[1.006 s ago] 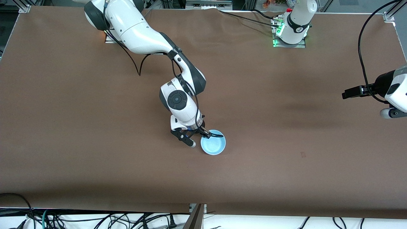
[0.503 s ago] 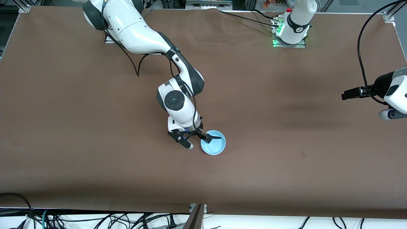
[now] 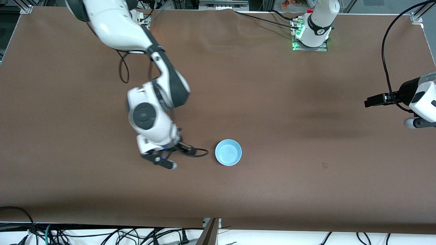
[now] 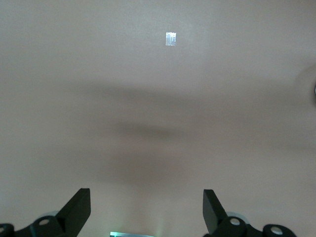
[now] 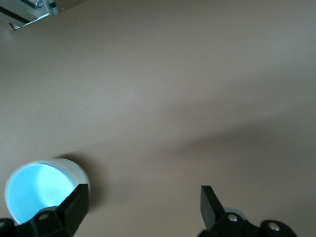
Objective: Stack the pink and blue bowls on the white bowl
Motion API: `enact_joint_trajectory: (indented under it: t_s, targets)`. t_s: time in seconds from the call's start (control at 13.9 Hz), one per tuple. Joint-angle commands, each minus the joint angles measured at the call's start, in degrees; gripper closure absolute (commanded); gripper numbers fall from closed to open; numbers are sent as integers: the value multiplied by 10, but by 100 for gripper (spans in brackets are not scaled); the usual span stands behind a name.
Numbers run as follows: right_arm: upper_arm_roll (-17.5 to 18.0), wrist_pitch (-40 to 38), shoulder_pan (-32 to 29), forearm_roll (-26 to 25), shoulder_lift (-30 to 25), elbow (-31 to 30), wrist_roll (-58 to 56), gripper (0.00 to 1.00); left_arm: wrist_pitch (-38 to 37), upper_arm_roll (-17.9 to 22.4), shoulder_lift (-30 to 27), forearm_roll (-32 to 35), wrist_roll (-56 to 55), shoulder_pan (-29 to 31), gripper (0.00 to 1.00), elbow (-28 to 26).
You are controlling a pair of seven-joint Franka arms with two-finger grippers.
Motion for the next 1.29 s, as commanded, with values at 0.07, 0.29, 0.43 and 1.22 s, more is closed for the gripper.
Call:
enact_joint_trajectory:
  t_s: [0.07,0.29,0.43,1.22]
  targets:
    - [4,-60,-48,1,-217,-206,-152,0,1,-5,4,12,8,1,0,9]
    - [-46,-120,-54,-5,-357,-303,-239,0,1,-5,4,12,7,0,0,9]
    - [-88,-175,-54,-9,-409,-311,-302,0,1,-5,4,12,8,0,0,9]
    - [-107,-204,-55,-91,-411,-265,-347,0,2,-6,5,12,7,-4,0,9]
